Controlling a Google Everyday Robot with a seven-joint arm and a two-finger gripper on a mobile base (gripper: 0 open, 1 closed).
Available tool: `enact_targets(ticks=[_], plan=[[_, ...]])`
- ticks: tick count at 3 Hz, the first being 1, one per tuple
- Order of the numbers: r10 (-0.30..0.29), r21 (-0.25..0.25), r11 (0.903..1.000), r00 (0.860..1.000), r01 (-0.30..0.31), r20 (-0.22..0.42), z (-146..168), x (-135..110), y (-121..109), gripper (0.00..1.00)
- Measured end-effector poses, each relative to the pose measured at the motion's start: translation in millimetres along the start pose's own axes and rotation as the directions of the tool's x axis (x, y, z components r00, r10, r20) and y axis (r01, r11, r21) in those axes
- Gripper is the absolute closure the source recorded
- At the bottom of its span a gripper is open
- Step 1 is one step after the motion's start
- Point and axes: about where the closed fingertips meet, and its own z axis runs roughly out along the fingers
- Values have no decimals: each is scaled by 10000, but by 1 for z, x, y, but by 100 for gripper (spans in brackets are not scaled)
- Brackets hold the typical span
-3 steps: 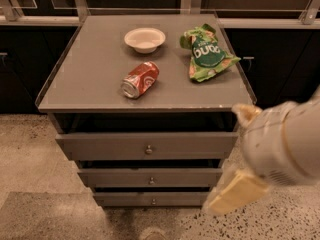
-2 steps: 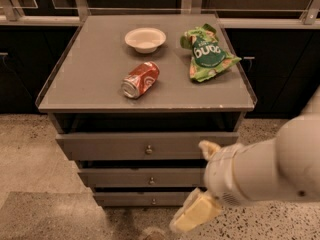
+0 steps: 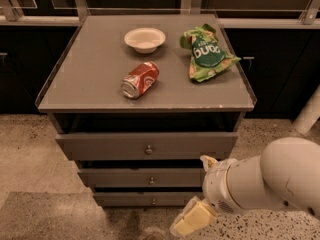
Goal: Open bottom drawer
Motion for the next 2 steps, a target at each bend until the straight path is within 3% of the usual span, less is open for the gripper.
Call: enact_targets(ticks=[1,2], plan=[[753,-461,9962,9970,-745,175,50,19,2,0],[1765,-977,9804,9830,-1710,505,122,49,-3,0]])
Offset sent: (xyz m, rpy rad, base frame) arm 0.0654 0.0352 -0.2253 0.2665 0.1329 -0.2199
